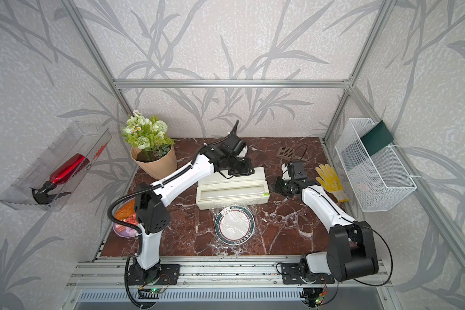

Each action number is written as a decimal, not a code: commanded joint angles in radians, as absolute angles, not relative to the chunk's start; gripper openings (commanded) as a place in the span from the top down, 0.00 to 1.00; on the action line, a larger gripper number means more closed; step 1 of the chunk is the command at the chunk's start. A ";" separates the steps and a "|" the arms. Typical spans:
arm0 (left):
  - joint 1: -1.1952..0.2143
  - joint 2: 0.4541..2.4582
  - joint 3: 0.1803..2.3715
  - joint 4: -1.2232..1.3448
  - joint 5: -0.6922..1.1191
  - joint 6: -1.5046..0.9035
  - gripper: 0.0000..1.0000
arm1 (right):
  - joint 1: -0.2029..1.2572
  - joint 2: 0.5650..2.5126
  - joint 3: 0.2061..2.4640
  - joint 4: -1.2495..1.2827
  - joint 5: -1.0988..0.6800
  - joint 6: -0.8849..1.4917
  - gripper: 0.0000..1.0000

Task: Wrap the plate with plastic wrap
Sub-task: Tear off the plastic wrap from the plastic wrap cutting box, then move the plastic wrap cutting box to the center of the board.

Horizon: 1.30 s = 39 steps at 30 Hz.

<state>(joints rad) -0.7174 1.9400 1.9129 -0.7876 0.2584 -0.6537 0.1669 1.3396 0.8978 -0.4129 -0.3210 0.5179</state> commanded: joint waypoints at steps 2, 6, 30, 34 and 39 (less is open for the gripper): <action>-0.679 1.688 1.653 -0.800 0.144 -0.620 0.75 | 0.183 1.264 0.880 -0.500 -0.283 0.494 0.71; -0.676 1.473 1.348 -0.775 0.094 -0.653 0.86 | 0.231 1.209 0.815 -0.532 -0.282 0.486 0.79; -0.584 1.632 1.134 -0.692 -0.091 -0.675 0.99 | 0.393 1.552 0.940 -0.405 -0.247 0.517 0.85; -0.549 1.739 1.236 -0.693 -0.087 -0.651 0.99 | 0.382 1.660 1.040 -0.407 -0.242 0.511 0.85; -0.490 1.857 1.351 -0.707 -0.069 -0.616 0.99 | 0.350 1.783 1.145 -0.407 -0.256 0.500 0.85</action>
<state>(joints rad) -0.5186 1.8172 1.3003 -0.6880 -0.0360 -0.6460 0.3706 1.7355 1.0977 -0.4202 -0.2550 0.5072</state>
